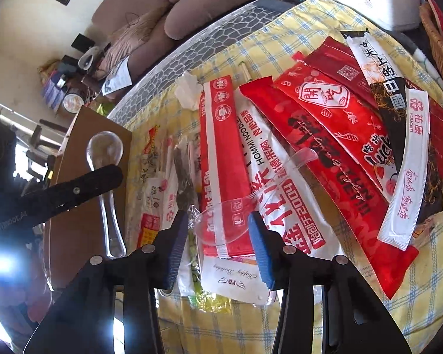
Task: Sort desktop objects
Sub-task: 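Lift the clear spoon with the left gripper and carry it over the box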
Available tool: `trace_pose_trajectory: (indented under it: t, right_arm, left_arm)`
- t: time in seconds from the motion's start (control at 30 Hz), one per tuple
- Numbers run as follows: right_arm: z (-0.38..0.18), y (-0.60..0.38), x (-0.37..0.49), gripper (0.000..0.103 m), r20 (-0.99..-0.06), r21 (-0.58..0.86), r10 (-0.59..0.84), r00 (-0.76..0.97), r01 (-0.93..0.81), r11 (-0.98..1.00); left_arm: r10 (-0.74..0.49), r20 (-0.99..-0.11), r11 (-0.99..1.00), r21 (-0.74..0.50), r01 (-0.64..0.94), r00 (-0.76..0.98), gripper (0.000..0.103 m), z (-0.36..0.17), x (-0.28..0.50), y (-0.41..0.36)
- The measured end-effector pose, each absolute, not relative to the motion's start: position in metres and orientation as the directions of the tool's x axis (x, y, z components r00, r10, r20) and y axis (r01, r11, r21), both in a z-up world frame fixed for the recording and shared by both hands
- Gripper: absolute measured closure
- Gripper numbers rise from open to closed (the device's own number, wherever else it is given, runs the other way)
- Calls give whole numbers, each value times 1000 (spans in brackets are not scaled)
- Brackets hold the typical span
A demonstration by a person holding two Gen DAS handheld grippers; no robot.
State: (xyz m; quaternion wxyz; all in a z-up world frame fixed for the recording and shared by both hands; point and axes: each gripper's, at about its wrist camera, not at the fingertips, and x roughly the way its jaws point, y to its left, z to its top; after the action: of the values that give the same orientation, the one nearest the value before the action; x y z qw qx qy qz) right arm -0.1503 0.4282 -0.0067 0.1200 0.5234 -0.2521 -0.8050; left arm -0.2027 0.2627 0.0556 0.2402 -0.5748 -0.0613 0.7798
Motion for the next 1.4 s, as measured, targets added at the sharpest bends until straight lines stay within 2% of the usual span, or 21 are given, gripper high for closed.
trace_pose_trajectory:
  t: [0.17, 0.33, 0.37, 0.43, 0.47, 0.53, 0.83, 1.07, 1.13, 1.2, 1.27, 1.4]
  right_arm:
    - [9, 404, -147, 59, -810, 421, -398, -430, 46, -906]
    - [10, 363, -150, 59, -888, 175, -243, -390, 203, -963]
    - [5, 358, -152, 61, -901, 130, -207, -381, 220, -967]
    - [-4, 349, -155, 81, -918, 61, -150, -367, 245, -968]
    - [-9, 346, -156, 96, -925, 23, -118, -361, 257, -966]
    - [-15, 342, -155, 94, -928, -32, -74, -365, 277, -960]
    - [43, 372, -143, 98, -856, 223, -274, -439, 164, -961]
    - [98, 354, -134, 97, -836, 244, -285, -469, 146, -959]
    - [90, 367, -135, 89, -849, 295, -277, -450, 31, -955]
    - [68, 386, -138, 42, -864, 357, -283, -416, -111, -927]
    - [47, 400, -139, 41, -874, 388, -284, -395, -213, -897]
    - [23, 404, -149, 41, -894, 366, -250, -372, -285, -886]
  left_arm:
    - [471, -854, -864, -395, -312, -222, 98, 66, -195, 249]
    - [487, -841, -857, -407, -316, -235, 98, 77, -188, 237]
    - [487, -840, -857, -408, -314, -237, 98, 79, -187, 234]
    - [490, -838, -857, -411, -311, -240, 98, 82, -185, 226]
    - [489, -838, -857, -411, -312, -241, 98, 83, -183, 223]
    - [490, -838, -856, -411, -313, -239, 98, 86, -179, 215]
    - [528, -812, -839, -453, -300, -250, 98, 116, -162, 161]
    - [493, -812, -867, -428, -255, -313, 98, 136, -146, 94]
    - [488, -810, -871, -427, -244, -325, 98, 138, -141, 79]
    - [491, -807, -870, -432, -239, -327, 98, 138, -138, 69]
    - [493, -806, -868, -434, -240, -327, 98, 137, -136, 64]
    - [495, -810, -867, -436, -242, -316, 98, 131, -138, 57]
